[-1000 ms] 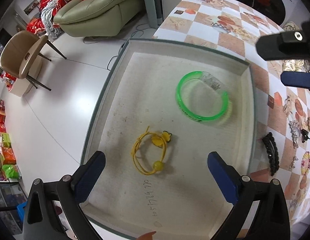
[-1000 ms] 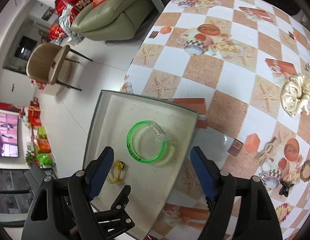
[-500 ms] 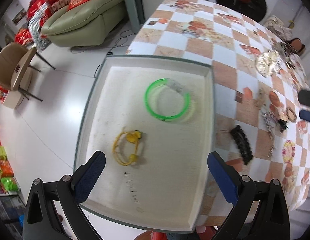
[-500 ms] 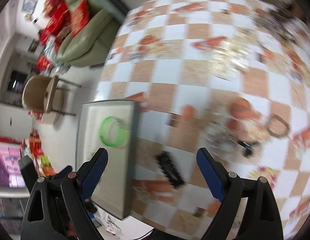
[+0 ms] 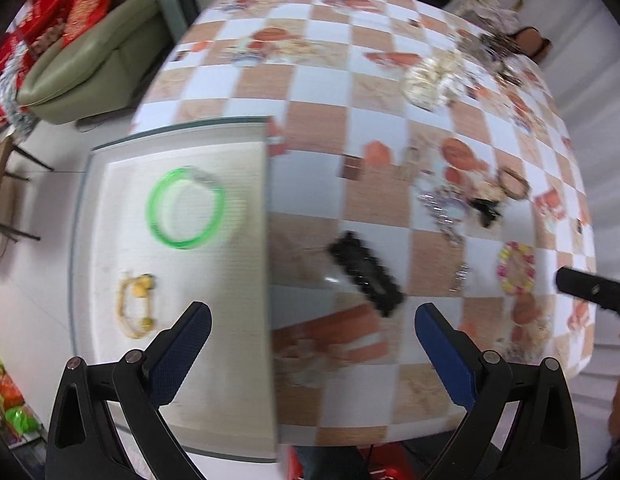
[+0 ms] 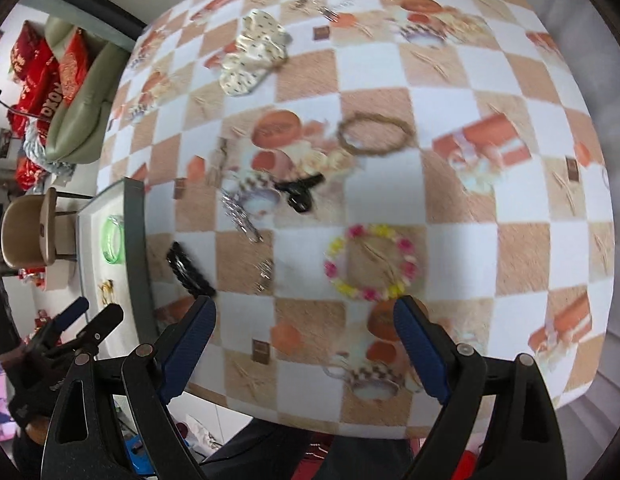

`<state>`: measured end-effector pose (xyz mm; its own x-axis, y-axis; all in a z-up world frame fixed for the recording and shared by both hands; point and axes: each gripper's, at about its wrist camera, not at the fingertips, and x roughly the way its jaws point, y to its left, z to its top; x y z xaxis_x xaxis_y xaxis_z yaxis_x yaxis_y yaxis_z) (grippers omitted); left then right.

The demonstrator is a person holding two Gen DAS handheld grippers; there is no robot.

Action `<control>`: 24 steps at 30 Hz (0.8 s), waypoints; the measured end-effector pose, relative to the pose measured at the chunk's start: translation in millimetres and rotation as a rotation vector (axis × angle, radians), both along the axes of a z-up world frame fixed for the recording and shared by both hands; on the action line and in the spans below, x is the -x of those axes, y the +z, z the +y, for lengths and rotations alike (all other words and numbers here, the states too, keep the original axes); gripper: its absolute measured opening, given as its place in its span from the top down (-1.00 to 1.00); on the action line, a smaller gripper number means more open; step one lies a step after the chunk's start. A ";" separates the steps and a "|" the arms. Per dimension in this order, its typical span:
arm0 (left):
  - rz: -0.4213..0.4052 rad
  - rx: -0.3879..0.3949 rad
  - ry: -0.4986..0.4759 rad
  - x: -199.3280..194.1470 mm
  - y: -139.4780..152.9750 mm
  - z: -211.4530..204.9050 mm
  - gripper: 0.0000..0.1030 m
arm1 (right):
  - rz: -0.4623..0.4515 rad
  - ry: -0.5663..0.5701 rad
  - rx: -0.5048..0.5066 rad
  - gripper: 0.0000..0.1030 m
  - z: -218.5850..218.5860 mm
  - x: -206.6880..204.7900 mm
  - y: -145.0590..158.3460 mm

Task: Organize jewelry
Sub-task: 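Move both tools back over the table toward the black hair clip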

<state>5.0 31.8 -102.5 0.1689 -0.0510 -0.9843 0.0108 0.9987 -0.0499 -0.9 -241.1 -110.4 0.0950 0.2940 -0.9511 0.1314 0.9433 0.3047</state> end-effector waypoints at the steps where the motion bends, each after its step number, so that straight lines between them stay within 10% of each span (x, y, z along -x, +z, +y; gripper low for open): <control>1: 0.005 0.012 -0.005 -1.9 -1.4 -6.4 -1.00 | 0.002 0.002 0.000 -0.78 -0.5 1.6 -1.8; 24: 0.143 0.027 0.128 -29.4 -68.9 -38.6 -1.00 | -0.013 0.122 0.075 -0.61 4.6 -12.8 -30.5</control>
